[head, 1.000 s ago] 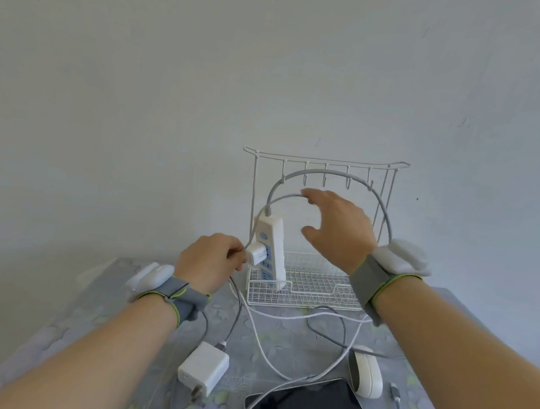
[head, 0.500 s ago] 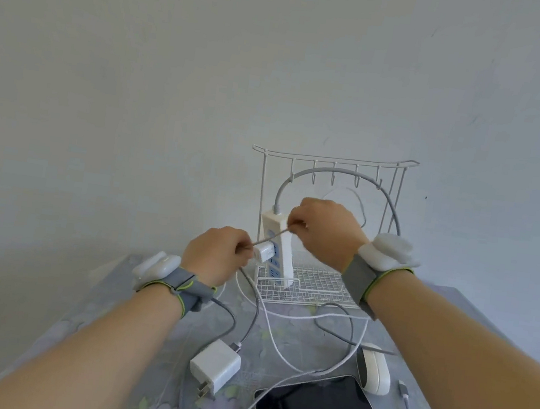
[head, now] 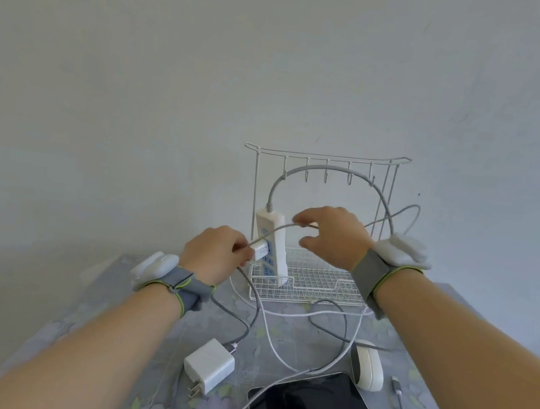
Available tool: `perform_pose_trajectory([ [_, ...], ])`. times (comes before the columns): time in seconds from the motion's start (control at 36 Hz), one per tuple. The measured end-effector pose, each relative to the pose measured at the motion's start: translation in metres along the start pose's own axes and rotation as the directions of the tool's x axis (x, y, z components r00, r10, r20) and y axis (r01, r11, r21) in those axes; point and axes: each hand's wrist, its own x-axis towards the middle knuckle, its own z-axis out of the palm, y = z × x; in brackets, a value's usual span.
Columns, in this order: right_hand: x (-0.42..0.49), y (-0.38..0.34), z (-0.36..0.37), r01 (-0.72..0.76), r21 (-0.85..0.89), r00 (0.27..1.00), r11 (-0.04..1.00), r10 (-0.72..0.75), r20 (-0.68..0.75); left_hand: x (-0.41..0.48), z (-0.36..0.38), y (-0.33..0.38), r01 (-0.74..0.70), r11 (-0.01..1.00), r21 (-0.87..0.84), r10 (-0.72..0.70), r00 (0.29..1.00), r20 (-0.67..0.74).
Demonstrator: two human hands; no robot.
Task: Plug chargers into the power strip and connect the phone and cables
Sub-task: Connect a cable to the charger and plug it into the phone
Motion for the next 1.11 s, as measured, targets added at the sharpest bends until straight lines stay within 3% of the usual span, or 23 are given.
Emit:
perform_pose_trajectory([
  [0.17,-0.002,-0.028,0.009,0.057,0.134,0.997,0.989,-0.064,0.046,0.0,-0.002,0.012,-0.034,0.998,0.053,0.035,0.999,-0.021],
  [0.28,0.003,-0.011,-0.004,-0.074,0.444,0.979,0.893,0.149,-0.137,-0.003,-0.004,-0.006,0.011,0.993,0.117,-0.009,1.0,-0.015],
  [0.39,0.003,0.014,-0.019,-0.123,0.673,0.877,0.73,0.396,-0.27,-0.003,-0.005,-0.021,0.074,0.995,0.071,-0.076,0.997,0.035],
  [0.47,0.005,0.023,-0.016,-0.193,0.663,0.857,0.723,0.454,-0.246,0.0,-0.003,-0.016,0.067,0.981,0.185,-0.067,0.998,-0.003],
  [0.56,0.003,0.022,-0.012,-0.269,0.44,0.891,0.857,0.395,-0.225,0.004,-0.004,-0.004,0.05,0.969,0.241,-0.038,0.998,-0.055],
  [0.69,0.001,-0.01,-0.015,0.045,0.198,0.986,0.979,-0.012,-0.166,0.011,-0.014,0.017,-0.034,0.996,0.079,0.037,0.999,-0.034],
  [0.78,0.004,-0.03,-0.016,0.121,0.094,0.99,0.988,-0.113,-0.083,0.018,-0.022,0.026,-0.059,0.997,-0.054,0.058,0.998,-0.02],
  [1.0,0.008,-0.023,-0.021,-0.036,0.246,0.967,0.969,0.096,-0.235,0.015,-0.026,0.012,-0.051,0.98,-0.19,0.042,0.998,-0.051],
  [1.11,0.013,-0.013,-0.025,-0.067,0.446,0.927,0.892,0.221,-0.302,0.01,-0.023,0.0,0.022,0.988,-0.153,-0.013,0.998,0.059],
])
